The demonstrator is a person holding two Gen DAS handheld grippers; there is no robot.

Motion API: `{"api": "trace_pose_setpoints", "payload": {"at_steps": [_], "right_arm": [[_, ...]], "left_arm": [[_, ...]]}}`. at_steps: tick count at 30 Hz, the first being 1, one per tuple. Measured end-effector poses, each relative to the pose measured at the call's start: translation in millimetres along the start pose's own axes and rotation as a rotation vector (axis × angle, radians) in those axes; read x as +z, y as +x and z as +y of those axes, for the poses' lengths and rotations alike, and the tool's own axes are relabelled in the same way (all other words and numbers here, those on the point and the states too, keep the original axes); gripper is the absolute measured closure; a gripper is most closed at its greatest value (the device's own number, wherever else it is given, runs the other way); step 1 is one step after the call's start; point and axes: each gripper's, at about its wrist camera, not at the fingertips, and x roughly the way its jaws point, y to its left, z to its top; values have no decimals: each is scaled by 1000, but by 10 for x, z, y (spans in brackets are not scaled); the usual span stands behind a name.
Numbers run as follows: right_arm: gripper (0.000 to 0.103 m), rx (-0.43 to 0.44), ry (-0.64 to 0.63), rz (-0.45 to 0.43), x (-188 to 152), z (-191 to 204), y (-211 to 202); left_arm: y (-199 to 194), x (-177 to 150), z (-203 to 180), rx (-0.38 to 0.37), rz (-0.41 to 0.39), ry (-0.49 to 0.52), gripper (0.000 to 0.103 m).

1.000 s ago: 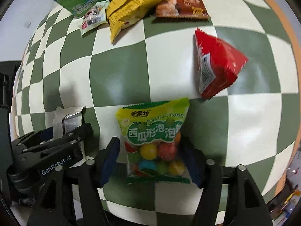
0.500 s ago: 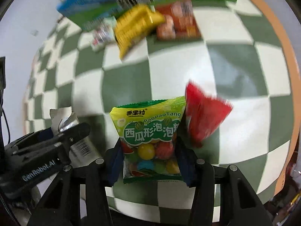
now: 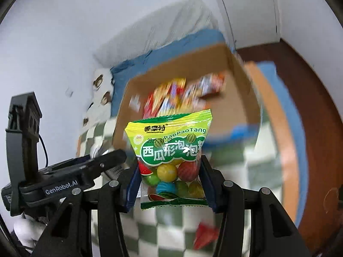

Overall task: Organize snacks
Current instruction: 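Carry both packets over the cardboard box and lower them inside, then open both grippers to release the packets and lift out of the box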

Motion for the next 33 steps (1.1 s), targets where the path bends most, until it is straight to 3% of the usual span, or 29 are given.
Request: {"api": "trace_pose_setpoints", "payload": {"at_steps": [3,8,17,18,20,21,22,24,25,33], "right_arm": [[50,-35,-7,15,449,-104,198],[50,-106,-1,138,892,-293,917],[49,-148,-12,297,728,-497,1605],[49,-147,-10,333,702,-500,1688],[35,-162,-8,408,642,-540,1882],[20,-190,-33,425,624,-537,1951],[15,-178,-33,432,614,-533,1978],[14,-184,-37,441,604,-501,2001],[12,-190,-47,436,603,-470,2002],[10,-209,-70,387,612,-323,1876]], "left_arm": [[358,377,75,40,67,-2,45],[1013,710,263,92,200,-25,45],[1568,739,436,69,306,-53,45],[1593,731,451,64,310,-60,44],[1625,726,462,61,321,-68,41],[1633,723,452,53,324,-64,33],[1635,719,444,45,321,-63,22],[1628,701,412,51,315,-53,9],[1618,697,394,68,306,-42,7],[1343,675,342,72,218,-27,7]]}}
